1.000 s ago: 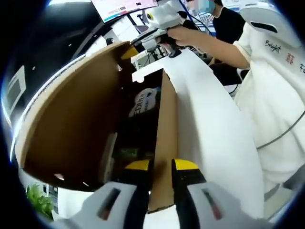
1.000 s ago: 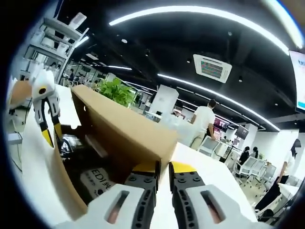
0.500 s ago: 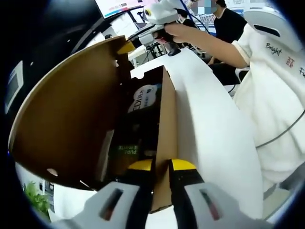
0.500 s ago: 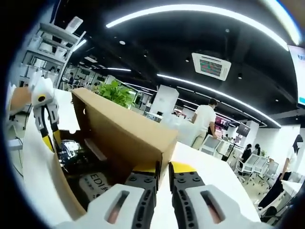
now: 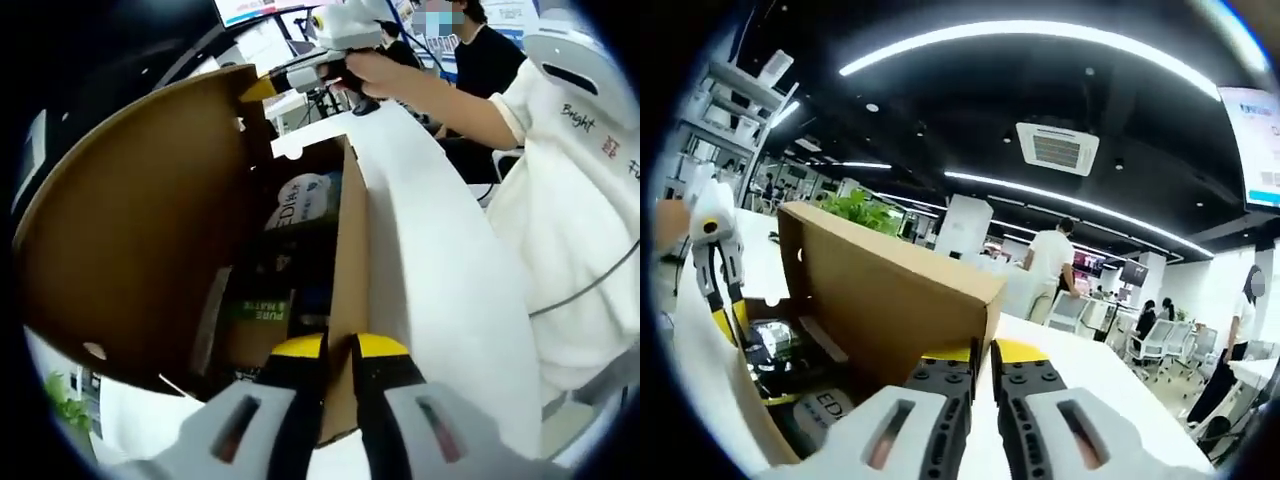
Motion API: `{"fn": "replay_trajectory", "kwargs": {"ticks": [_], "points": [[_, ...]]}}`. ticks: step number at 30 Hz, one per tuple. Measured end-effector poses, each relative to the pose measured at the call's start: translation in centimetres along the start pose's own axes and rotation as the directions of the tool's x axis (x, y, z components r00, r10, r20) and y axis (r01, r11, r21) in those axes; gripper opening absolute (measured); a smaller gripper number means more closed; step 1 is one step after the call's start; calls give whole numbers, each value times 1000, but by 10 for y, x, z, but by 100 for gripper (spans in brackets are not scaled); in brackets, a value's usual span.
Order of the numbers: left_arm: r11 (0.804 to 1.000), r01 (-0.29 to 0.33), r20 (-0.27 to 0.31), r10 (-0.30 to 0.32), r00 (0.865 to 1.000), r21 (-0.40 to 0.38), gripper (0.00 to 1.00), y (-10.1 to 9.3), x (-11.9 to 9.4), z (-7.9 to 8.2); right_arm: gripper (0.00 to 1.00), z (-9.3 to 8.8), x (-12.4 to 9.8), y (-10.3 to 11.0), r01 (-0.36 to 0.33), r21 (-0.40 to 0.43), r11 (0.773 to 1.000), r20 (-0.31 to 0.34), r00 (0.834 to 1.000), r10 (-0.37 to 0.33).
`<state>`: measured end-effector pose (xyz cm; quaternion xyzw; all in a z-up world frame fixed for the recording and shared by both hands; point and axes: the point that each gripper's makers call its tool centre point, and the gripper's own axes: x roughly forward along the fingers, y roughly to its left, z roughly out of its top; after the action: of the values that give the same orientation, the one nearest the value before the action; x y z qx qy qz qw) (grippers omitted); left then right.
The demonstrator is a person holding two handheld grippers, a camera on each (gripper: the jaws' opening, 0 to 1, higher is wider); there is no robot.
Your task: Operate the shoe box by opening the lid, removing the specified soft item, and placing it in the target area until the item is outside and the box remains undamaged.
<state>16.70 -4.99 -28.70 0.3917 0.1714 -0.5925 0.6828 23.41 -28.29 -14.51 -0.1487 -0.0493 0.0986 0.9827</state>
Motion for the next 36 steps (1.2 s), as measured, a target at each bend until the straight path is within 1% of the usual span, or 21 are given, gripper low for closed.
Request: {"fn": "replay_trajectory", "kwargs": {"ticks": [1, 3, 5, 13, 17, 21, 23, 25, 27, 31, 32, 34, 36], "points": [[1000, 0, 4, 0, 1000, -3, 10, 0, 0, 0, 3, 0, 1, -1, 0, 7, 1000, 0, 1000, 0], [999, 6, 4, -6, 1000, -36, 9, -1, 0, -1, 3, 1, 4, -3, -1, 7, 1000, 1, 1000, 1], [999, 8, 9, -8, 1000, -34, 9, 0, 0, -1, 3, 1, 7, -4, -5, 5, 1000, -1, 1000, 5], [999, 9, 18, -8, 1000, -34, 8, -1, 0, 0, 4, 2, 17, -7, 3, -68, 998, -35, 999, -6], [997, 50, 17, -49, 999, -60, 7, -1, 1, 1, 4, 2, 22, -10, -12, -82, 997, -53, 999, 8], [995, 80, 14, -79, 997, -58, 6, -2, 1, 1, 4, 2, 27, -12, -38, -84, 996, -74, 997, 32], [994, 88, 10, -87, 996, -67, 6, -3, 1, 1, 5, 2, 29, -12, -54, -89, 995, -85, 995, 46], [995, 91, 11, -90, 996, -47, 6, -3, 2, 1, 5, 2, 29, -11, -60, -100, 993, -93, 994, 51], [993, 95, 10, -94, 995, -63, 6, -3, 2, 1, 5, 2, 29, -11, -63, -124, 990, -100, 994, 51], [988, 112, -9, -113, 994, -105, 6, -2, 3, 2, 6, 2, 34, -11, -78, -166, 983, -121, 991, 58], [988, 116, -22, -119, 993, -100, 6, -3, 3, 2, 6, 2, 36, -12, -90, -166, 982, -138, 988, 67], [992, 117, -41, -119, 992, -55, 6, -4, 2, 2, 7, 2, 38, -13, -115, -174, 978, -161, 983, 87], [992, 116, -55, -118, 991, -46, 6, -5, 1, 1, 7, 2, 38, -13, -134, -169, 977, -172, 979, 105]]}}
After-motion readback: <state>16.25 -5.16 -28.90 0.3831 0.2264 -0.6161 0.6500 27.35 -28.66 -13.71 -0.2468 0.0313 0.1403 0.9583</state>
